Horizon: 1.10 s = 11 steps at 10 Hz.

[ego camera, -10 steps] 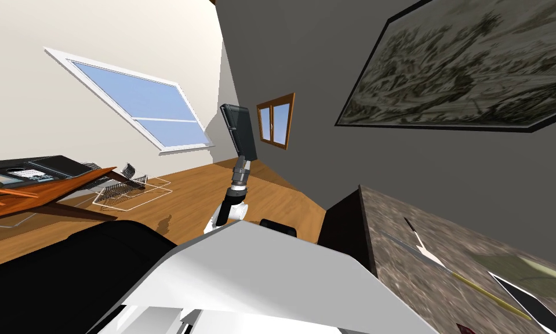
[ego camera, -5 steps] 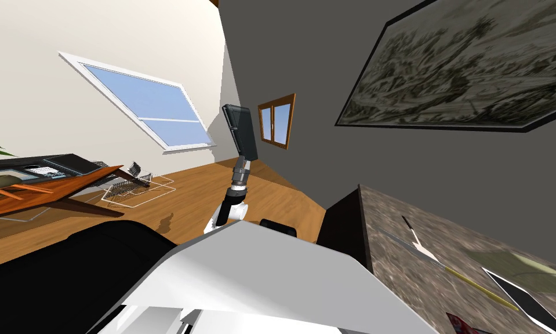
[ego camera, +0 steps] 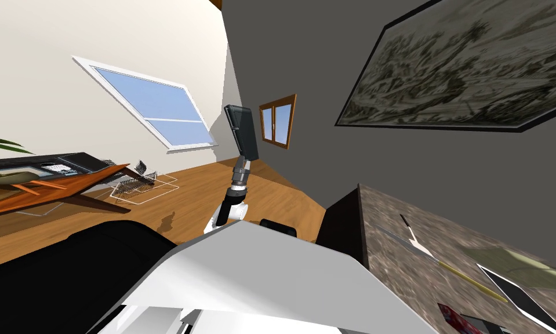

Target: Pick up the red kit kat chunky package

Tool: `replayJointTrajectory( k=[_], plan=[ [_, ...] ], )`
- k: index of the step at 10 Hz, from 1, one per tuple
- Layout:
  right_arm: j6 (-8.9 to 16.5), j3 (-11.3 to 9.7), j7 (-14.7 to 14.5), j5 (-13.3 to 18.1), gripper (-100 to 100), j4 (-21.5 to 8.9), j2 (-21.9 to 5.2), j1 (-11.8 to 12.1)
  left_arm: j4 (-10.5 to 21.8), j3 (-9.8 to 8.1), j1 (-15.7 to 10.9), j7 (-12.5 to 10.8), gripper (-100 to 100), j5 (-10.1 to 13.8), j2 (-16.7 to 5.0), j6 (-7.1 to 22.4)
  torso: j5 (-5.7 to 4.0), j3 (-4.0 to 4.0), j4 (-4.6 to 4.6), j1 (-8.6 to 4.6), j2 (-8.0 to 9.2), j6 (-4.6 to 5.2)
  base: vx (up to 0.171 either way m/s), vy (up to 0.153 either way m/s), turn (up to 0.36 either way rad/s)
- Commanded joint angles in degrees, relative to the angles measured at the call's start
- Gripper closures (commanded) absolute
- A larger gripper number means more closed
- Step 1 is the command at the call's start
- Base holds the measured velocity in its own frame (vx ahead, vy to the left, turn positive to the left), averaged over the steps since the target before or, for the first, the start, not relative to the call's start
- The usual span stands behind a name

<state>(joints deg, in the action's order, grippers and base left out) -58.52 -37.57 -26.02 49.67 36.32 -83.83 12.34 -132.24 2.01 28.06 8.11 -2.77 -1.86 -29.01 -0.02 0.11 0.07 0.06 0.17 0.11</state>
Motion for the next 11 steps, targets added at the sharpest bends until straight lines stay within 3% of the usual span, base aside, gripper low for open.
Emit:
replayJointTrajectory(
  k=[1,2,3,4,5,6,10,11],
  plan=[
    [-0.04,2.66,1.21,2.86,-100,0.03,0.46,-0.23,0.00,0.00,0.00,0.00,0,0.00,0.00,0.00,0.00,0.00,0.00,0.00,0.00,0.00,-0.049,-0.015,0.021],
    [-0.04,2.66,1.21,3.71,-100,0.03,0.46,-0.23,0.00,0.00,0.00,0.00,0,0.00,0.00,0.00,0.00,0.01,0.01,-0.02,0.02,0.02,-0.022,-0.008,-0.007],
    [0.40,5.30,3.85,5.72,-100,1.71,0.60,0.40,0.00,0.00,0.01,0.00,0,0.00,0.00,0.00,0.00,-0.02,-0.01,0.00,-0.05,0.02,-0.041,-0.008,0.028],
    [0.40,6.56,3.85,7.61,-100,1.71,0.60,0.40,0.00,0.00,0.00,0.00,0,0.00,0.00,0.00,0.00,-0.01,0.00,0.00,-0.02,0.00,-0.049,-0.009,0.025],
    [0.45,5.51,3.53,6.52,-100,1.54,0.69,0.22,0.00,0.00,0.00,0.00,0,0.00,0.00,0.00,0.00,0.01,0.01,0.00,0.01,0.02,-0.019,-0.004,0.003],
    [0.48,5.70,3.70,6.71,100,1.61,0.67,0.25,0.00,0.00,0.01,0.00,0,0.00,0.00,0.00,0.00,-0.02,-0.01,0.02,-0.06,0.03,0.000,0.000,0.000],
    [0.47,5.67,3.62,6.72,100,1.62,0.65,0.24,0.00,0.00,0.01,0.00,0,0.00,0.00,0.00,-0.01,-0.07,-0.02,0.03,-0.14,0.05,0.000,0.000,0.000],
    [0.47,5.67,3.63,6.71,0,1.61,0.65,0.24,0.00,0.00,0.01,0.00,0,0.00,0.00,0.00,-0.01,-0.07,-0.02,0.03,-0.14,0.05,0.000,0.000,0.000]
  ],
)
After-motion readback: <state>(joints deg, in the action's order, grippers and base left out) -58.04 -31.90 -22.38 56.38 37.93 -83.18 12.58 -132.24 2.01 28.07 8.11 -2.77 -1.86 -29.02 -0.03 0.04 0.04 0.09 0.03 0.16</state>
